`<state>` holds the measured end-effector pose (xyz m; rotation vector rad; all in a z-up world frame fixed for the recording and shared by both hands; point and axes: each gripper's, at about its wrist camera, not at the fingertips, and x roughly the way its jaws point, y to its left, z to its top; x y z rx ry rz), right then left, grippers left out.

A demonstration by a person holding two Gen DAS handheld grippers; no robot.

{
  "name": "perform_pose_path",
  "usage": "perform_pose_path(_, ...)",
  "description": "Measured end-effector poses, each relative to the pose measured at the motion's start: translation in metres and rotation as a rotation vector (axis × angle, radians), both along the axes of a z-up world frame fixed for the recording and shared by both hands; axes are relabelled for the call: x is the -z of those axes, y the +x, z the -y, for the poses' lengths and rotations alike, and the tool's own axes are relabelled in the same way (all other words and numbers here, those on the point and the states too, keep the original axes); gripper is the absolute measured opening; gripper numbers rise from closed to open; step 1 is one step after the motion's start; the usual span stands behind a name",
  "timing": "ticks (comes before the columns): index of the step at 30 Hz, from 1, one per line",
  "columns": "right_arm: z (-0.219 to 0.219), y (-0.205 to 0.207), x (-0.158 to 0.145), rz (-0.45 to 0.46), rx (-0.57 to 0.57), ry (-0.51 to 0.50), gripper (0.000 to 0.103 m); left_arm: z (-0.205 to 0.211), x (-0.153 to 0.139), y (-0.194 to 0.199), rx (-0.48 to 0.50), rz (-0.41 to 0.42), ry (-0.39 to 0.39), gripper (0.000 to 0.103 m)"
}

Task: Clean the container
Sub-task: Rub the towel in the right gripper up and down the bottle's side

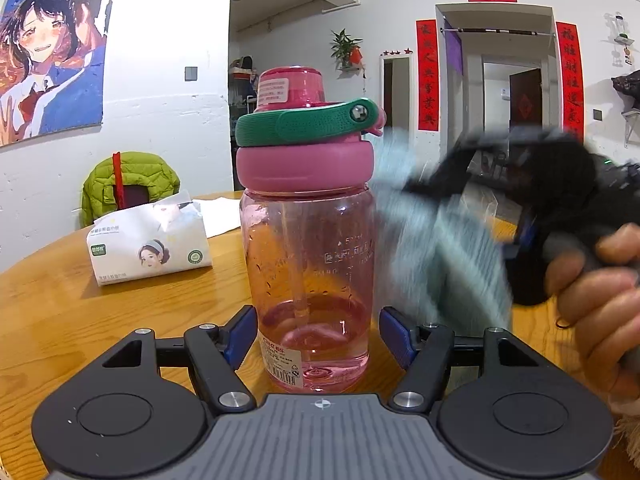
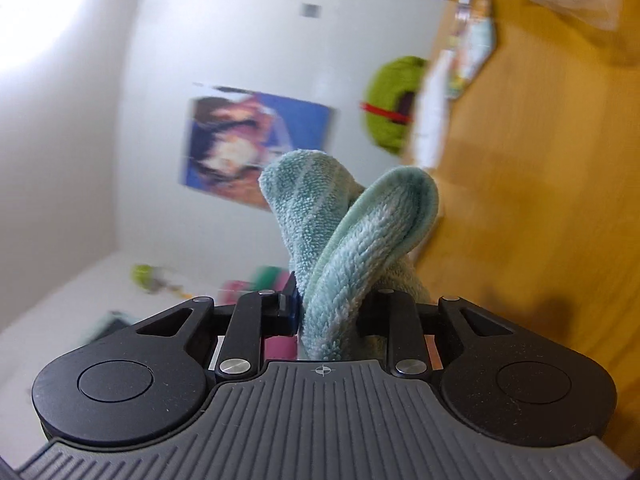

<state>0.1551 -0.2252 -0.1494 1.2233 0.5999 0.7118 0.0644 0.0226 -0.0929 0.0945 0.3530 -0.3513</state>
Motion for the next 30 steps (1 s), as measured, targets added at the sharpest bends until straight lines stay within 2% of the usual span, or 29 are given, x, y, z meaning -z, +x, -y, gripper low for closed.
perform_pose_path(2, -0.004, 0.006, 0.008, -0.106, 0.000, -0.078, 0.028, 0.000, 0.000, 0.000, 0.003, 0.000, 0.000, 0.065)
perform_pose_path(3, -0.004, 0.007, 0.010, -0.123, 0.008, -0.096, 0.029, 0.001, 0.000, 0.000, 0.003, 0.000, 0.001, 0.065)
perform_pose_path(5, -0.004, 0.005, 0.007, -0.097, 0.032, -0.111, 0.029, 0.001, -0.001, -0.002, -0.007, 0.000, -0.006, 0.070)
perform_pose_path(6, -0.003, 0.005, 0.005, -0.085, 0.044, -0.118, 0.029, 0.001, -0.001, -0.003, -0.014, 0.002, -0.012, 0.078)
perform_pose_path(7, -0.003, 0.004, 0.004, -0.072, 0.056, -0.125, 0.029, 0.000, -0.002, -0.006, -0.031, 0.008, -0.023, 0.080)
perform_pose_path(10, -0.002, 0.001, 0.000, -0.035, 0.092, -0.138, 0.030, 0.007, -0.004, -0.017, -0.096, 0.040, -0.035, 0.078)
perform_pose_path(15, -0.001, 0.001, 0.000, -0.032, 0.063, -0.100, 0.030, 0.025, -0.004, -0.029, -0.050, 0.089, 0.033, 0.078)
perform_pose_path(20, -0.003, -0.007, -0.004, -0.010, 0.035, -0.140, 0.030, 0.011, -0.004, -0.017, -0.022, 0.063, -0.009, 0.075)
perform_pose_path(24, -0.002, -0.008, -0.001, -0.028, -0.009, -0.115, 0.030, -0.001, -0.005, -0.003, -0.027, 0.057, 0.001, 0.073)
perform_pose_path(30, -0.009, -0.008, -0.002, -0.053, -0.033, -0.189, 0.030, -0.006, -0.004, 0.001, -0.025, 0.055, -0.004, 0.070)
